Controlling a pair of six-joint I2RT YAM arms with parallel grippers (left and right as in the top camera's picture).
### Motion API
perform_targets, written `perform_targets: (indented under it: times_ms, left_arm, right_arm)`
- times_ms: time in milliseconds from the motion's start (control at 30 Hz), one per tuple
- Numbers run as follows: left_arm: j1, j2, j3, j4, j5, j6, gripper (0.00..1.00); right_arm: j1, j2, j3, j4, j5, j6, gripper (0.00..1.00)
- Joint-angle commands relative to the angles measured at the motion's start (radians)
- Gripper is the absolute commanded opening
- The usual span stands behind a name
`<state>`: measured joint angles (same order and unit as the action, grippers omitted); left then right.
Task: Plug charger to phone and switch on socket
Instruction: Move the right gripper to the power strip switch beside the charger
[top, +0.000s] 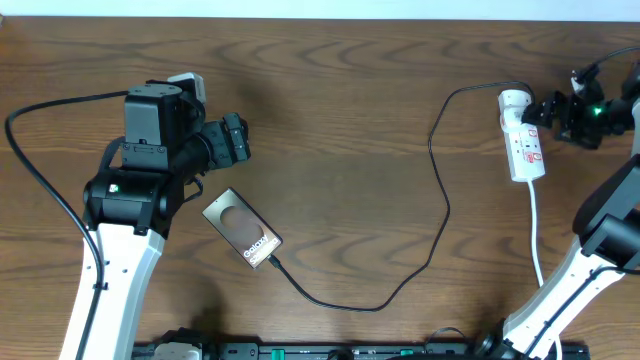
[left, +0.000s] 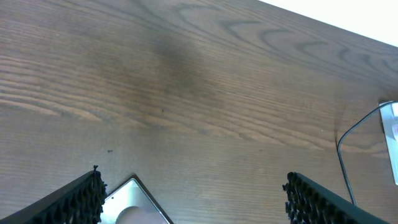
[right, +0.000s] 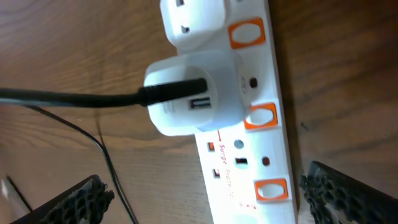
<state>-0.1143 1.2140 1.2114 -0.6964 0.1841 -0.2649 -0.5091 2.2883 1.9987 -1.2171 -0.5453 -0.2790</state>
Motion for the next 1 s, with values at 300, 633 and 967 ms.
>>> perform_targets:
  times_ms: [300, 633, 967]
  left_arm:
    - [-0.004, -0.004, 0.028, -0.015, -0.01, 0.009, 0.9]
    - [-0.004, -0.004, 0.028, -0.029, -0.01, 0.009, 0.9]
    - [-0.004, -0.004, 0.028, -0.029, -0.01, 0.009, 0.9]
  right_arm:
    - [0.075, 0.007, -0.005, 0.06, -0.022, -0.043, 0.99]
    - [0.132, 0.007, -0.006, 0.076, 0.077, 0.029, 0.99]
    - [0.129, 0.007, -0.006, 0.068, 0.129, 0.066, 0.99]
